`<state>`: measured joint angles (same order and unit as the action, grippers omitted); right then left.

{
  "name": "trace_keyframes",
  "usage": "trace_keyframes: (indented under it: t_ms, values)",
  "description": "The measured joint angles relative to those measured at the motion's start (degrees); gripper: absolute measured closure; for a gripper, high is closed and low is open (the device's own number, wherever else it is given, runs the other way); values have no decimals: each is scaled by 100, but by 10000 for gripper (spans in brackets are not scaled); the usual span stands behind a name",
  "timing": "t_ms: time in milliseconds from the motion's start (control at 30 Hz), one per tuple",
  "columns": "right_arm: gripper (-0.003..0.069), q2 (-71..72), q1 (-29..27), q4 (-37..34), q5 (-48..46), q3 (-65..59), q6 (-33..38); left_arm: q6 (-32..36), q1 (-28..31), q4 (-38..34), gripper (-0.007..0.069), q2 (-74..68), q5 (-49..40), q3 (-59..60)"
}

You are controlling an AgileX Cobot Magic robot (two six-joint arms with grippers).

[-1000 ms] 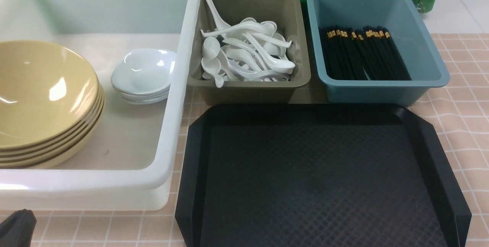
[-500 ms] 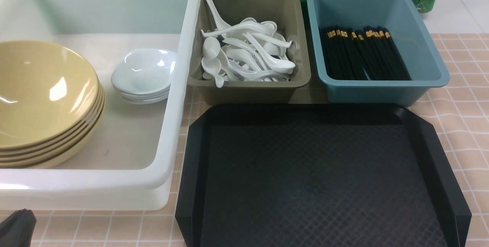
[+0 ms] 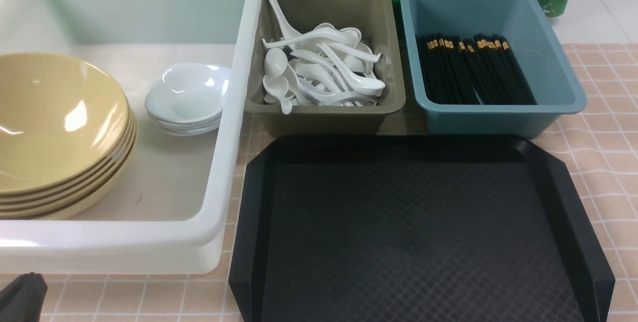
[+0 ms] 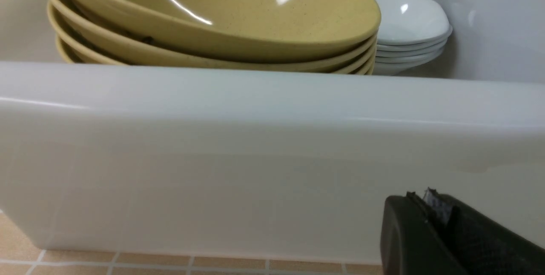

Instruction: On brown table put chopsticks spoon bowls plates into blue grey white boxes.

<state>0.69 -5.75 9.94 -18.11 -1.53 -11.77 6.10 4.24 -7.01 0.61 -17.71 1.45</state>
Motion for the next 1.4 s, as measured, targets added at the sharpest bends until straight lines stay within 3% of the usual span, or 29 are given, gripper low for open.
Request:
trace_keyframes:
  t_ms: [367,600,1400]
  values:
    - [533,0,0,0,0,0,0,0,-13,0,620,0,0,0]
    - [529,0,0,0,0,0,0,0,-356,0,620,0,0,0]
    - [501,0,0,0,0,0,0,0,-362,0,620,0,0,0]
